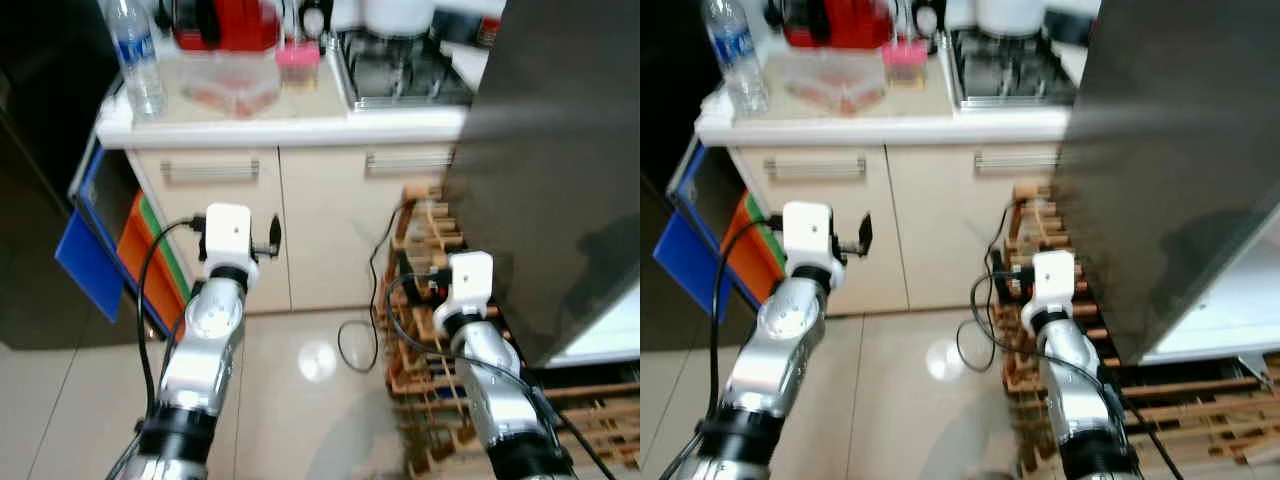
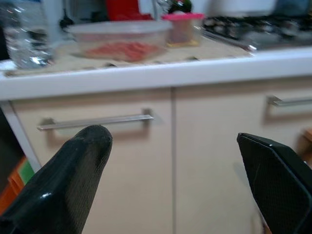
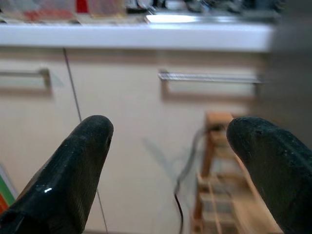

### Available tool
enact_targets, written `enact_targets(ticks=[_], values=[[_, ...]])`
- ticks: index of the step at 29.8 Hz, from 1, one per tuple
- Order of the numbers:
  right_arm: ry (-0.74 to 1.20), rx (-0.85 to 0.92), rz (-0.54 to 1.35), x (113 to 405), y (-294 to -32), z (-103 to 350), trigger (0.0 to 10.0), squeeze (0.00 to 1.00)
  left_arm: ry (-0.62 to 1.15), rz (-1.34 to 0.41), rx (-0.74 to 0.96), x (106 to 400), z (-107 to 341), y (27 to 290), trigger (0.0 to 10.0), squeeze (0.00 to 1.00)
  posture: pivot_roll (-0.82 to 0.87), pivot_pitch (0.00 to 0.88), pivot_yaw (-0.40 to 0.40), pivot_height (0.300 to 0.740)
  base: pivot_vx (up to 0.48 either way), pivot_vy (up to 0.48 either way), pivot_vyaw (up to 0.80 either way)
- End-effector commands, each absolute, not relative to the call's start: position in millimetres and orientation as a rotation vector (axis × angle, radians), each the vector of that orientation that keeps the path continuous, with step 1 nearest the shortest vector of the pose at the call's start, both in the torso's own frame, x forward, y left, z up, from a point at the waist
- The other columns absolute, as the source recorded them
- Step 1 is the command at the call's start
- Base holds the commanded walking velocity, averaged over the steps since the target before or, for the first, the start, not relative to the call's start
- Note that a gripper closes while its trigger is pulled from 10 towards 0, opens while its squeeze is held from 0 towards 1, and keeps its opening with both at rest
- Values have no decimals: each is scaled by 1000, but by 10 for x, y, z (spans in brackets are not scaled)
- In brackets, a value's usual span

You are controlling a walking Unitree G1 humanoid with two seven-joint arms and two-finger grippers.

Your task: Restocking fridge

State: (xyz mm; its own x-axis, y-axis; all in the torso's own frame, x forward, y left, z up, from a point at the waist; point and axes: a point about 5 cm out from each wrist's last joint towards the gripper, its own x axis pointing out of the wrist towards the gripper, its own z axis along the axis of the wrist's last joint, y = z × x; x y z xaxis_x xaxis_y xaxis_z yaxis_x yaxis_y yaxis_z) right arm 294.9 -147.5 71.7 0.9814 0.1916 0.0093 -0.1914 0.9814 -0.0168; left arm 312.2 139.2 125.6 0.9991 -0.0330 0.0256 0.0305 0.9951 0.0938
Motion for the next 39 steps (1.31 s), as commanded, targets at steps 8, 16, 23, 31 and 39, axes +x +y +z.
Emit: enact_targets(ticks=[8,16,23,31,39], values=[[-5,-5,241,2973,-1369,706,10000,0,-88,76,105,3077,1355,1572,10000,0,-11,21,4,740,480,0,0],[-26,-25,271,3002,-1323,755,10000,0,-92,99,90,3025,1345,1590,10000,0,-3,22,0,740,449,0,149],[-24,3,255,3016,-1337,765,10000,0,-82,65,137,3081,1375,1524,10000,0,-8,25,-1,740,124,0,303],[-25,2,249,3021,-1345,760,10000,0,-144,47,182,3125,1506,1470,10000,0,-16,25,3,740,0,0,0],[-16,6,248,3013,-1348,739,10000,0,-114,43,115,3118,1450,1478,10000,0,-14,29,4,740,0,240,0]])
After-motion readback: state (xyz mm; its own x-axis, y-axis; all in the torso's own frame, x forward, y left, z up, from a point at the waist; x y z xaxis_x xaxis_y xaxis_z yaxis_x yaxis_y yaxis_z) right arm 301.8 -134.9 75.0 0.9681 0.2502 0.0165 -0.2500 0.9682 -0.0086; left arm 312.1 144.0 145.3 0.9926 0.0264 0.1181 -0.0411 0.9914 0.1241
